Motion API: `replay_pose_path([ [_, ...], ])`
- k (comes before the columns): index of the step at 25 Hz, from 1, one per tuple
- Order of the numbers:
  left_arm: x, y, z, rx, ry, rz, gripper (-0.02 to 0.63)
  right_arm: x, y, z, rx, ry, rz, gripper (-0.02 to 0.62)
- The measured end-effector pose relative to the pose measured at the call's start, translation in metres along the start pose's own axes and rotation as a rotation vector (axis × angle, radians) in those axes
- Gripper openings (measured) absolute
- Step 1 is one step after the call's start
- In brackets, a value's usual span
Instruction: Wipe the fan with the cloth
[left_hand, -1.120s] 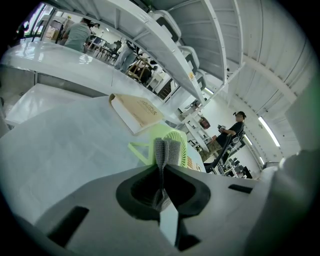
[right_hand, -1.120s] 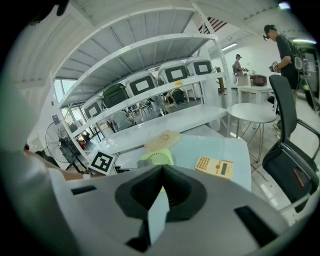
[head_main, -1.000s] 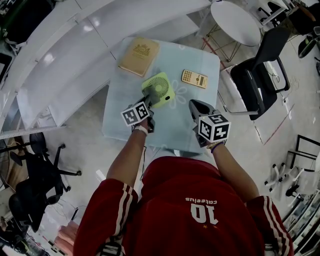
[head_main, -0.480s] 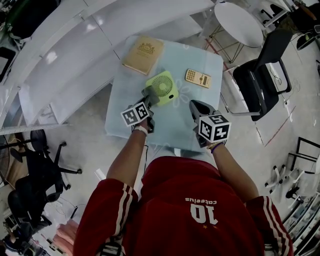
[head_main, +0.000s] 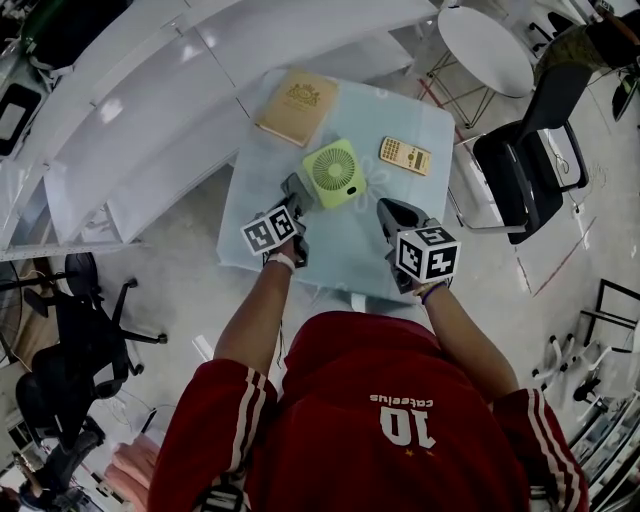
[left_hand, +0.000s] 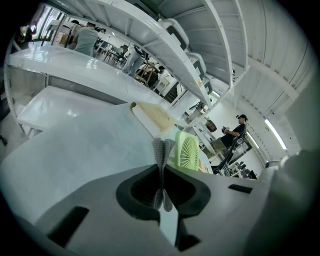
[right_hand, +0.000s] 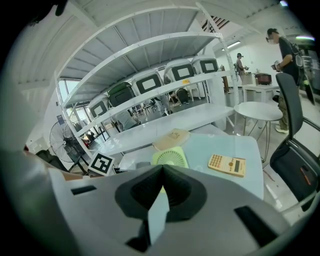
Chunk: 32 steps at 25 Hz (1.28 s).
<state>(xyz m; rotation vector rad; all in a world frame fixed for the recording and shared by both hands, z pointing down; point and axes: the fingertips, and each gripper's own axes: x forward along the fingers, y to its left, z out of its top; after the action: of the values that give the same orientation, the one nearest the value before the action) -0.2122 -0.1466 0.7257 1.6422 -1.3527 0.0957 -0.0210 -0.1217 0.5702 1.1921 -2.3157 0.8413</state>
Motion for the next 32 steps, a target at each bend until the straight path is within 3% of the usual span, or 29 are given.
replay_pose_path([
  [14, -0.015, 0.004, -0.006, 0.007, 0.000, 0.008, 0.028, -0.002, 0.003, 0.000, 0.003, -0.012, -0.003, 0.005],
  [23, -0.024, 0.003, -0.025, 0.046, 0.047, 0.004, 0.028, -0.003, 0.006, -0.008, 0.046, -0.022, 0.001, 0.005],
  [32, -0.020, -0.034, -0.043, 0.043, 0.064, -0.053, 0.028, -0.014, -0.007, -0.004, 0.047, -0.036, -0.016, 0.005],
])
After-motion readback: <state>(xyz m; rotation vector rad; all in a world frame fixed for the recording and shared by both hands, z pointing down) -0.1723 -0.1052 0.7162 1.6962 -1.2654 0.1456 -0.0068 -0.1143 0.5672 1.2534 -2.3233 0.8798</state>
